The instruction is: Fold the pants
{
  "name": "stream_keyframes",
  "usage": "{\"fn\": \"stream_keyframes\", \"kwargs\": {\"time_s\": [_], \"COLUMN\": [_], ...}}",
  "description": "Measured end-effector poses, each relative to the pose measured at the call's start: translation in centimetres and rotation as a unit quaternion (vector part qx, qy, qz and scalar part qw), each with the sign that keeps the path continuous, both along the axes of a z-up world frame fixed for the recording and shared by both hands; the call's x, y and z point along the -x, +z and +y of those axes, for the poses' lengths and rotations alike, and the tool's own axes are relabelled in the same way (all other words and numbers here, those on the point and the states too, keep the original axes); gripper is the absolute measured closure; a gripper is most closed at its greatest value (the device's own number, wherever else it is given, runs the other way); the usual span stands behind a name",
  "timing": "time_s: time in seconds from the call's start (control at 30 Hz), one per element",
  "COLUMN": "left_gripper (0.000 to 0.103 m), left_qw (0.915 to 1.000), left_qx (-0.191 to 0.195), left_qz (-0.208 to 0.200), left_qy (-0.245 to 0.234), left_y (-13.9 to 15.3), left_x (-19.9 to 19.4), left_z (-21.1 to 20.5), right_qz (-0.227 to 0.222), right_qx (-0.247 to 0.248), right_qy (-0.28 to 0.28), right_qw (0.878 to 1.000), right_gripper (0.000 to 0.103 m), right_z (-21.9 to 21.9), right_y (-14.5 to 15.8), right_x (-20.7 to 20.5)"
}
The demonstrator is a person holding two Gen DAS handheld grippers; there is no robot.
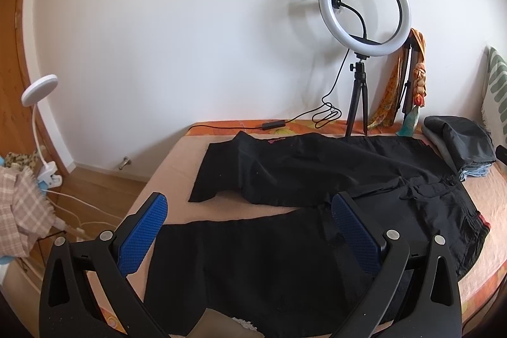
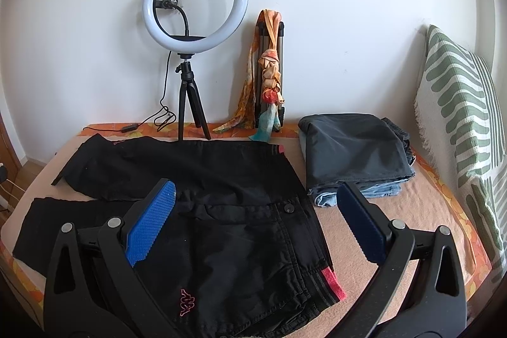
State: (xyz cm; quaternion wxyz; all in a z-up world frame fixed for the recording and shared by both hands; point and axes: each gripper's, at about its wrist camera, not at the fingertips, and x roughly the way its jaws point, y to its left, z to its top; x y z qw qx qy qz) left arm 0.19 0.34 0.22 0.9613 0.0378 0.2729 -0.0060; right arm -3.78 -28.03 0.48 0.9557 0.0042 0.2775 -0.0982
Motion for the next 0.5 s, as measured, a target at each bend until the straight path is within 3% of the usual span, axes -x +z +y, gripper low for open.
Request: {"fn": "stream_keyframes", "kwargs": {"time_s": [0.5], "left_gripper": [0.000], "left_qw": [1.0000], "left_qx": [-0.004], "left_qz": [0.001], "left_qy": [0.005], "left_y": [0.04], "left_x": [-0.28], "left_z": [0.18], "right_qz": [0.000], "right_qx": [-0.001], "right_qy": [0.001], "right_qw": [1.000], "right_gripper": [0.000], "right_z": [-0.04], "right_y": [-0.13], "right_x": [0.03]}}
